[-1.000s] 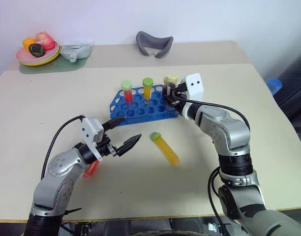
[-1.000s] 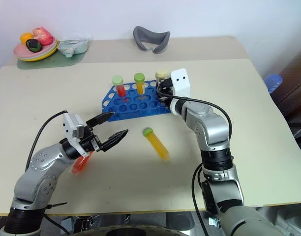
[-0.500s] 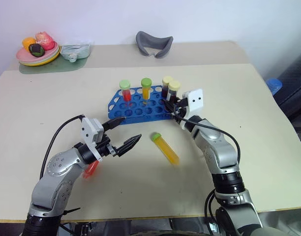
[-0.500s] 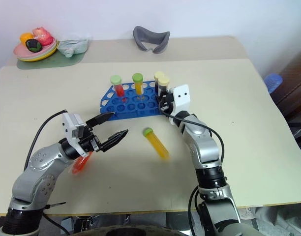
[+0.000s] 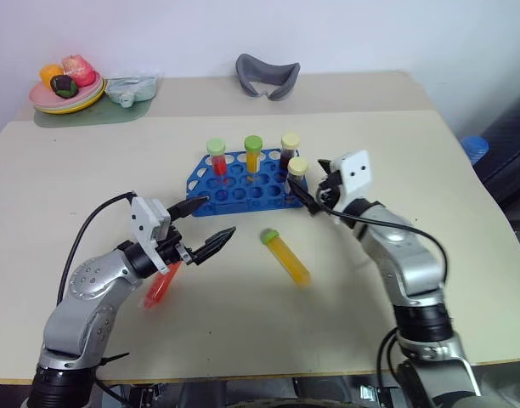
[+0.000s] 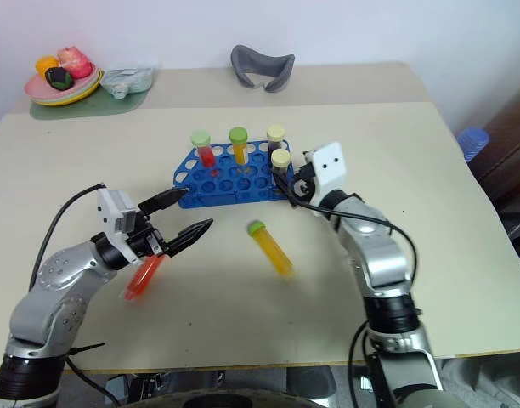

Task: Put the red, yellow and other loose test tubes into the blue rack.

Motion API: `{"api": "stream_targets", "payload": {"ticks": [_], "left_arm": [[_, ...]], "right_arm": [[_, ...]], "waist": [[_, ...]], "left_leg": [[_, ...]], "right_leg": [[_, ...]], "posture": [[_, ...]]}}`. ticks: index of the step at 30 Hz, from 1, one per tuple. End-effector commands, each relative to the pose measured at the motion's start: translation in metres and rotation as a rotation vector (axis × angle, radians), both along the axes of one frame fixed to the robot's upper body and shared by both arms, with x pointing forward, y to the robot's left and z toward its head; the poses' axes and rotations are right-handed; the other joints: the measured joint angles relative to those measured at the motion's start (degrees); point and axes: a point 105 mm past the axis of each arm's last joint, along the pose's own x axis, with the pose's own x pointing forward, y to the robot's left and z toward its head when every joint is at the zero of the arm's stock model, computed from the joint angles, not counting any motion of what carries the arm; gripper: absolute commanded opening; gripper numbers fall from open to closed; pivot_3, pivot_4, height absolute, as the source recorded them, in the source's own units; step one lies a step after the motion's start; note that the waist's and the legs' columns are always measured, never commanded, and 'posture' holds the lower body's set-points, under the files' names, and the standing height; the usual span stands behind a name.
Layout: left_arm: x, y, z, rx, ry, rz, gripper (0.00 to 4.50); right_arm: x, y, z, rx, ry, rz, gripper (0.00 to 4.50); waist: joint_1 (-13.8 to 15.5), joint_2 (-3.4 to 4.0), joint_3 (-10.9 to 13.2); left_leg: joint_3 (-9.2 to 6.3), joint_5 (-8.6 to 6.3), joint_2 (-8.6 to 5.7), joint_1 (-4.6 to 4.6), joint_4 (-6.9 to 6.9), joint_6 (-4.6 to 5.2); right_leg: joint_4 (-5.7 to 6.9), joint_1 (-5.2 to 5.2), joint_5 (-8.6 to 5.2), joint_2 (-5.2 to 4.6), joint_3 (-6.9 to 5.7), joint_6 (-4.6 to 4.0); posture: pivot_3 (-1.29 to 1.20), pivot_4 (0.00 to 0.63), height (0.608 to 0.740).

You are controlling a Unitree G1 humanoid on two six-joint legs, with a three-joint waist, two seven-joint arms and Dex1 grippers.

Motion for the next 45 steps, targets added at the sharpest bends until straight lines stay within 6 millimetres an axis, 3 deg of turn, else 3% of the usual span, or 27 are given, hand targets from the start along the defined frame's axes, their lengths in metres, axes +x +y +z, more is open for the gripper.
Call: {"api": "stream_targets", "payload": {"ticks": [1, 4, 6, 11, 17, 30, 35, 39, 45], "left_arm": [[0.002, 0.017, 0.008, 0.023, -0.032, 0.04, 4.5], [0.006, 0.032, 0.009, 0.066, -0.028, 0.062, 4.5], [0.009, 0.035, 0.01, 0.078, -0.027, 0.061, 4.5], [0.012, 0.032, 0.011, 0.093, -0.021, 0.042, 4.5], [0.006, 0.029, 0.004, 0.146, 0.013, -0.015, 4.5], [-0.005, 0.025, -0.005, 0.128, 0.034, -0.021, 4.5], [-0.005, 0.024, -0.006, 0.12, 0.03, -0.024, 4.5], [-0.003, 0.019, -0.005, 0.112, 0.023, -0.033, 4.5], [0.0, 0.019, -0.01, 0.104, 0.022, -0.04, 4.5]], "right_arm": [[-0.026, -0.008, 0.017, -0.024, 0.07, 0.077, 4.23], [-0.066, 0.002, 0.023, -0.155, 0.188, 0.253, 4.23], [-0.079, 0.01, 0.021, -0.212, 0.251, 0.299, 4.23], [-0.08, 0.024, -0.004, -0.296, 0.452, 0.271, 4.23], [-0.082, 0.049, -0.028, -0.329, 0.542, 0.31, 4.23], [-0.072, 0.035, -0.047, -0.434, 0.668, 0.146, 4.23], [-0.065, 0.018, -0.057, -0.465, 0.724, 0.005, 4.23], [-0.059, 0.002, -0.058, -0.498, 0.744, -0.083, 4.23], [-0.059, -0.01, -0.051, -0.591, 0.751, -0.068, 4.23]], "waist": [[0.08, 0.02, 0.01], [0.04, 0.08, 0.06], [-0.17, 0.06, 0.06], [-0.05, 0.04, 0.07], [-0.07, 0.03, 0.07], [-0.14, 0.03, 0.08], [-0.14, 0.02, 0.07], [0.13, 0.0, 0.06], [0.23, 0.0, 0.05]], "left_leg": [[0.0, 0.0, 0.0, -0.01, -0.01, 0.0], [-0.01, -0.01, 0.0, -0.01, -0.01, 0.01], [-0.01, -0.01, 0.01, 0.01, -0.04, 0.02], [-0.03, -0.01, 0.01, 0.0, 0.04, 0.03], [-0.04, -0.01, 0.01, -0.27, -0.02, 0.02], [-0.04, -0.01, 0.01, -0.39, 0.05, 0.02], [-0.05, -0.01, 0.01, -0.4, 0.05, 0.03], [-0.04, -0.01, 0.0, -0.41, 0.08, 0.03], [-0.04, -0.01, -0.01, -0.45, 0.08, 0.03]], "right_leg": [[-0.01, 0.0, 0.0, 0.0, 0.0, 0.0], [-0.01, -0.01, -0.01, 0.01, 0.0, -0.01], [-0.02, -0.01, -0.01, 0.03, 0.0, -0.02], [-0.02, 0.0, -0.01, 0.05, 0.0, -0.04], [-0.04, -0.26, -0.02, 0.03, 0.0, -0.03], [-0.02, -0.33, -0.01, 0.01, -0.01, -0.03], [-0.02, -0.33, -0.01, 0.02, -0.01, -0.03], [-0.03, -0.31, -0.01, 0.0, -0.01, -0.03], [-0.04, -0.35, -0.02, 0.0, -0.02, -0.03]], "posture": [[0.0, 0.15, 0.74], [0.0, 0.15, 0.74], [0.0, 0.15, 0.74], [0.0, 0.15, 0.74], [0.0, 0.15, 0.74], [0.0, 0.15, 0.74], [0.0, 0.15, 0.74], [0.0, 0.15, 0.74], [0.0, 0.15, 0.74]]}}
